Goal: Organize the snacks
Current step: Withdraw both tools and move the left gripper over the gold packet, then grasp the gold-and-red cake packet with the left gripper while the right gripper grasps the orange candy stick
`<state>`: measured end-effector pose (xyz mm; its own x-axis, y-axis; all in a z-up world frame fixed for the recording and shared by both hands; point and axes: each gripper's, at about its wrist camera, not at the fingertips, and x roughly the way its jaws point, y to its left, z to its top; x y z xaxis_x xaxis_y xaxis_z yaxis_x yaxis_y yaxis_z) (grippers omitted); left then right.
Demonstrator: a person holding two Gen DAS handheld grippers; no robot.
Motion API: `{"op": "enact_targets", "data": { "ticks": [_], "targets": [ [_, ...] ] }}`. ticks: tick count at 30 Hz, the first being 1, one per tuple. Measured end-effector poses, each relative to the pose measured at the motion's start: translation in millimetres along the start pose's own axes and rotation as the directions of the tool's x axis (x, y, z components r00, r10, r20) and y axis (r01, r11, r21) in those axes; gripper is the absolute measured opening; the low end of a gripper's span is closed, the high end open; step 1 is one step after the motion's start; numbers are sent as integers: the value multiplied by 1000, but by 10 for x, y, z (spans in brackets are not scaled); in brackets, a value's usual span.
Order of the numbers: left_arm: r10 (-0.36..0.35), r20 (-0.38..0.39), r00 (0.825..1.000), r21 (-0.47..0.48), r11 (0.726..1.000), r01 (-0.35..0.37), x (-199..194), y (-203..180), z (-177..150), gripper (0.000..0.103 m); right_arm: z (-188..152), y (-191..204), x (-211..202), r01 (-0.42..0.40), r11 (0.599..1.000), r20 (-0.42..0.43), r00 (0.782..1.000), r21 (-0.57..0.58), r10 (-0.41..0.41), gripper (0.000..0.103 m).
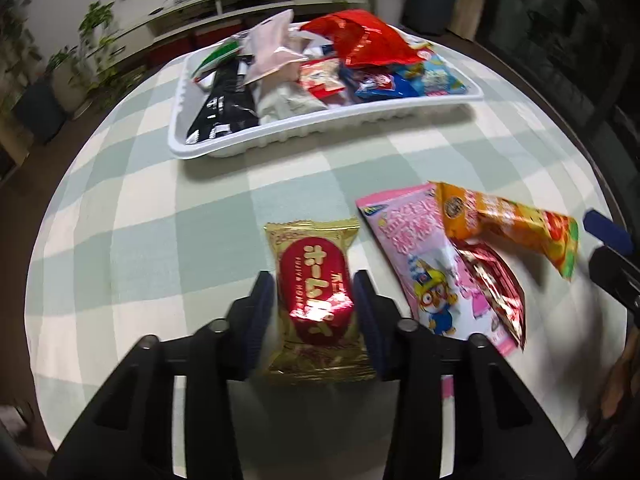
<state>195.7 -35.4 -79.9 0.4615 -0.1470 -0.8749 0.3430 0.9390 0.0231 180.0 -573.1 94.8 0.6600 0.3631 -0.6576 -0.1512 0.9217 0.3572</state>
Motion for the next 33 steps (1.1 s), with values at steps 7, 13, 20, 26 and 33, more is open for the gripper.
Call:
{"op": "enact_targets", "data": {
  "ticks": [7,13,20,26,33],
  "targets": [
    [-32,0,999,35,999,32,-120,-21,-211,29,51,190,51,-8,993,-48,999,-120,2,88],
    [-71,9,997,16,997,71,-284,57,-528,29,177,346,252,15,964,-160,985,-267,-60,86],
    [-88,13,996,3,996,88,-398,118,-744,29,297,470,625,3,912,-311,940,-410,-143,75],
    [-85,11,996,12,996,85,-406,100,-760,29,235,532,896,-42,877,-429,883,-478,-192,60],
    [-94,17,995,6,996,94,-409,119,-765,29,314,490,893,-42,900,-445,879,-434,-173,30]
  ]
}}
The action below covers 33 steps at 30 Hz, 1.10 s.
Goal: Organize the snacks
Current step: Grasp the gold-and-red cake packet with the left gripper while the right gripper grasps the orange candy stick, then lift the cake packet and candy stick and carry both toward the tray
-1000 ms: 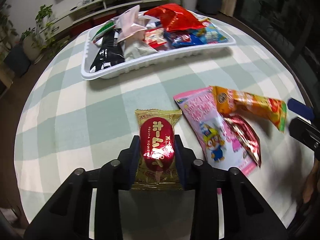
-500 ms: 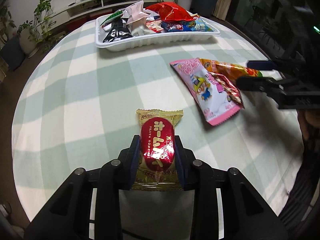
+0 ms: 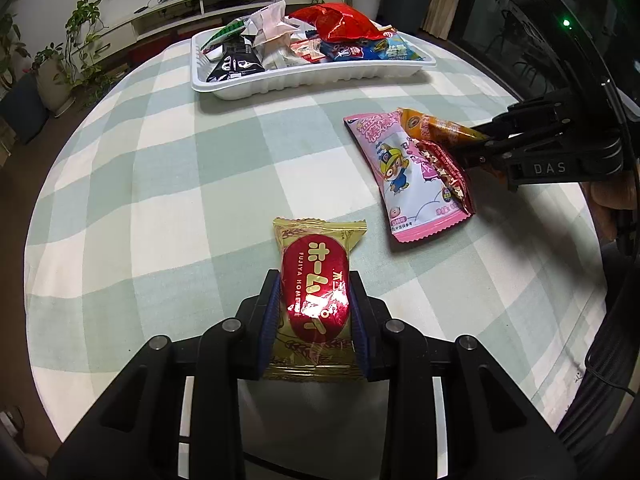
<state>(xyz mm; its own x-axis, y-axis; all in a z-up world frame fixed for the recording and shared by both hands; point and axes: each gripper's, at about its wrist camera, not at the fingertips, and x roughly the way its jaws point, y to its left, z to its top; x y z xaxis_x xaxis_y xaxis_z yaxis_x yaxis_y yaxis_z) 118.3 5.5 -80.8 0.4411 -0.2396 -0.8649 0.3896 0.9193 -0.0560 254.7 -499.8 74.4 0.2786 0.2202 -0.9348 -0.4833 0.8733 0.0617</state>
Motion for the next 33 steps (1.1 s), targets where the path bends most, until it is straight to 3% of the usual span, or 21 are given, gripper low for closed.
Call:
{"op": "enact_targets", "data": {
  "ticks": [7,15,19,24,30,33],
  "targets": [
    [-11,16,1000,-20,1000,11,-12,23,-16,29,-143,5,-74,-13,998,45,999,55,10,22],
    [-72,52,996,-93,993,77,-80,131,-55,29,-482,-120,-328,-121,967,189,979,224,79,21],
    [-109,83,991,-124,985,119,-154,173,-45,29,-703,-229,-427,-226,913,279,951,338,132,21],
    [-194,132,972,-194,957,217,-255,305,27,29,-867,-468,-510,-341,830,367,913,442,180,21],
    [-229,207,951,-264,923,280,-443,616,261,29,-868,-969,-840,-400,736,478,870,546,119,21],
    [-236,242,941,-279,912,301,-526,777,482,29,-754,-1142,-1039,-389,737,508,858,553,72,21]
  ]
}}
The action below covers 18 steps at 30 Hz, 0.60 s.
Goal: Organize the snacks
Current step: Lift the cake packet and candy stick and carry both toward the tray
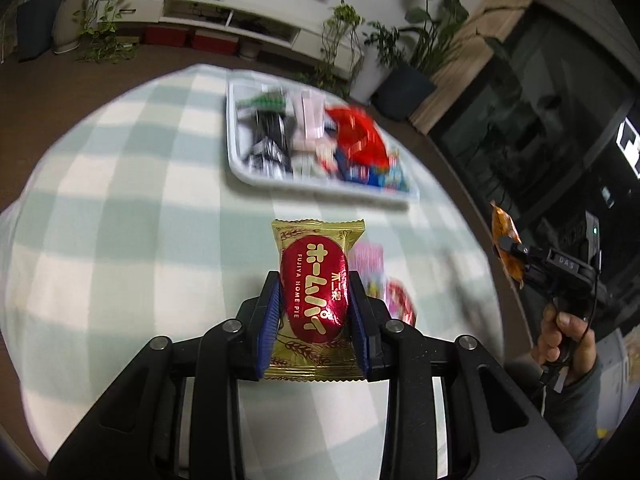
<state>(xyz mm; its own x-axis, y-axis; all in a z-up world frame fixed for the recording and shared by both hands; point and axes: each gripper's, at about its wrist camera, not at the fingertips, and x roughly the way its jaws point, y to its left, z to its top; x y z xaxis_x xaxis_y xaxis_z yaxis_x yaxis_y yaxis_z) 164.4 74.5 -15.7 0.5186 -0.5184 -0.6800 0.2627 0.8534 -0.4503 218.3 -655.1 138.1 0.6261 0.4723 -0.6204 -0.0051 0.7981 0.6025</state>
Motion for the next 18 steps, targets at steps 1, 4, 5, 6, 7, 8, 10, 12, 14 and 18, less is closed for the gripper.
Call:
{"op": "enact_targets", "data": {
  "ticks": [1,4,5,6,7,8,10,12,14,18],
  "targets": [
    [4,14,1000,-1,1000,-4,-11,14,128,29,70,27,-19,2,1000,11,1000,-7,-2,21],
    [10,37,999,-4,1000,-10,-3,49,440,29,339,185,-31,-6,999,48,999,-43,8,21],
    [15,46,999,-2,1000,-14,11,53,579,29,410,239,-39,-11,998,61,998,-56,15,21],
    [17,53,998,-1,1000,-17,25,59,688,29,540,338,-18,-17,997,76,997,-78,23,21],
    [24,60,998,0,1000,-24,47,58,803,29,621,401,9,-17,995,83,996,-95,25,21],
    [29,64,998,4,1000,-29,87,59,932,29,729,495,68,-16,993,87,996,-114,26,21],
    [38,71,997,4,999,-38,153,66,1121,29,889,610,197,-11,990,78,997,-143,23,21],
    [51,76,996,-5,999,-51,262,102,1307,29,1052,694,419,-5,987,56,998,-159,14,21],
    [57,74,996,-15,998,-56,373,143,1441,29,1154,706,622,3,987,34,999,-159,3,21],
    [83,58,995,-16,997,-82,662,224,1622,29,1260,720,1094,48,984,-25,998,-171,-53,21]
  ]
}}
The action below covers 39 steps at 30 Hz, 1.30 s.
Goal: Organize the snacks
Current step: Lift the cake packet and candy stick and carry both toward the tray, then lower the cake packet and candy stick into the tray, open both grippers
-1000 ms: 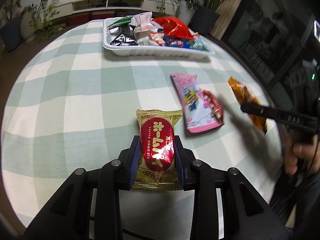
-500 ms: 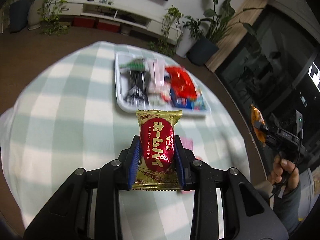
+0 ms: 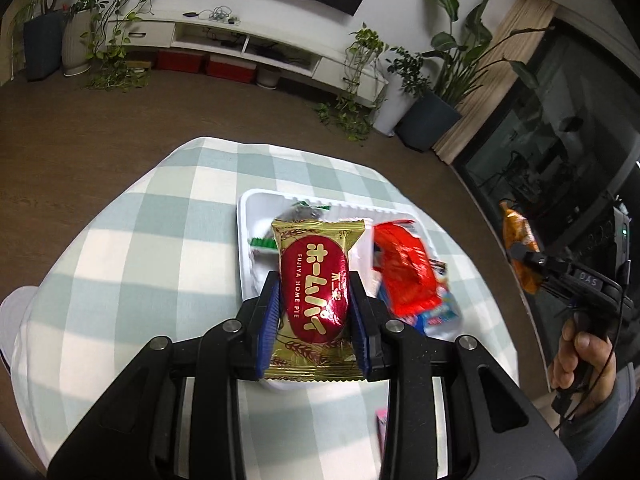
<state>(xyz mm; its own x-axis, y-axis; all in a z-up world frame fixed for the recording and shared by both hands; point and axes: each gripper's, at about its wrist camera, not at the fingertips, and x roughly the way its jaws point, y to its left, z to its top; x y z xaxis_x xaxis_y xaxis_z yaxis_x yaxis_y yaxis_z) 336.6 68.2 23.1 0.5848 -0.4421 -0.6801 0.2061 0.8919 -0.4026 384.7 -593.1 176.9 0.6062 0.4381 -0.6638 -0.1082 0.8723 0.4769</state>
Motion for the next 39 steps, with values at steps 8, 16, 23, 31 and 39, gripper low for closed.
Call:
{"op": "enact_targets", "data": {
  "ticks": [8,16,23,31,39],
  "targets": [
    [22,-39,999,-13,1000,-22,557,102,3,29,-17,-105,716,78,997,-98,992,8,-77,21],
    [34,-68,997,-3,999,-34,864,95,-72,30,-112,-154,1033,108,994,-129,986,20,-105,22],
    [52,-87,995,-13,999,-53,1039,159,-105,35,-159,-89,1083,121,992,-126,984,-22,-123,24],
    [61,-89,994,4,998,-61,1060,145,-111,45,-183,3,1034,117,992,-120,985,-47,-122,38],
    [62,-77,995,4,998,-61,933,140,-157,49,-185,34,896,116,992,-94,988,-46,-120,44]
  ]
}}
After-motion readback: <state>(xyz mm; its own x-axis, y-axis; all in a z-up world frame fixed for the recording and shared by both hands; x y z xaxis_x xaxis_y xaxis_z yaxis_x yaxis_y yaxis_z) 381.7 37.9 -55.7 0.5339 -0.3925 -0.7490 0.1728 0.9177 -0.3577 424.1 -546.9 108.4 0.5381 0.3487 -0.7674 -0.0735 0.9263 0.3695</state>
